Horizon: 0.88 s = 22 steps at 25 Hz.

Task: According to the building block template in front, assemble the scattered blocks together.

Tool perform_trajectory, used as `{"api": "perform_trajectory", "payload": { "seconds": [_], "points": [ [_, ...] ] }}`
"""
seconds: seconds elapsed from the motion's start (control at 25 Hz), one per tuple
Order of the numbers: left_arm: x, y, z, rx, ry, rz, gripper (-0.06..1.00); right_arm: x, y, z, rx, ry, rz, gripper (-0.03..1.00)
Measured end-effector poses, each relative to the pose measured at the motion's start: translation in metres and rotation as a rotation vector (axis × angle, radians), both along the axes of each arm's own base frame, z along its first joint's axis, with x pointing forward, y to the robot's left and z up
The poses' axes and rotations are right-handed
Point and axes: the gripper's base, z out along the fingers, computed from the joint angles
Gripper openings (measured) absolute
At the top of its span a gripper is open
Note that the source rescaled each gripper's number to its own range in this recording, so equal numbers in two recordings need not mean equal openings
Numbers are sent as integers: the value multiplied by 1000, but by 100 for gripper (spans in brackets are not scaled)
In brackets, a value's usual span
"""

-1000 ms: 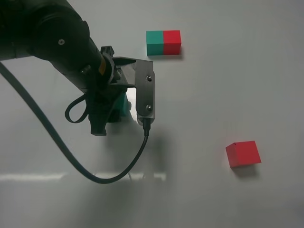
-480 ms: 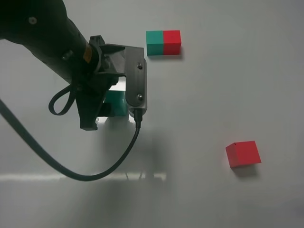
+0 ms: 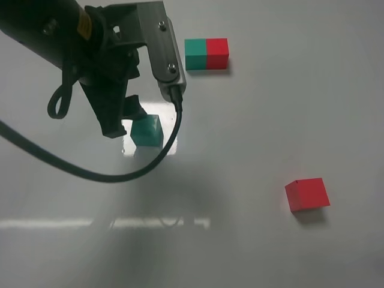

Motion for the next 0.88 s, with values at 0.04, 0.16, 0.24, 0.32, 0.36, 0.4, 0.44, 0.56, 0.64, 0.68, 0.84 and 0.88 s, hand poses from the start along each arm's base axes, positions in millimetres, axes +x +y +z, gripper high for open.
{"api": "perform_trajectory", "payload": {
  "seconds": [0.04, 0.16, 0.24, 0.32, 0.36, 0.4, 0.44, 0.56, 0.64, 0.68, 0.84, 0.88],
  "points": [
    [-1, 1, 7, -65, -8, 26, 87, 0, 0, 0, 0, 0, 0, 3],
    [-2, 4, 22, -218, -27, 105, 75, 0, 0, 0, 0, 0, 0, 3],
    [-1, 8, 27, -310, -42, 196, 72, 0, 0, 0, 0, 0, 0, 3],
    [2, 15, 30, -372, -74, 317, 70, 0, 0, 0, 0, 0, 0, 3],
    [3, 19, 31, -392, -96, 371, 70, 0, 0, 0, 0, 0, 0, 3],
    [5, 22, 33, -403, -115, 415, 70, 0, 0, 0, 0, 0, 0, 3],
    [5, 25, 34, -410, -131, 442, 70, 0, 0, 0, 0, 0, 0, 3],
    [7, 29, 36, -453, -150, 490, 70, 0, 0, 0, 0, 0, 0, 3],
    [11, 34, 36, -485, -151, 523, 70, 0, 0, 0, 0, 0, 0, 3],
    [14, 38, 36, -501, -148, 542, 70, 0, 0, 0, 0, 0, 0, 3],
    [26, 58, 38, -615, -100, 598, 70, 0, 0, 0, 0, 0, 0, 3],
    [27, 64, 40, -650, -92, 607, 70, 0, 0, 0, 0, 0, 0, 3]
  ]
}}
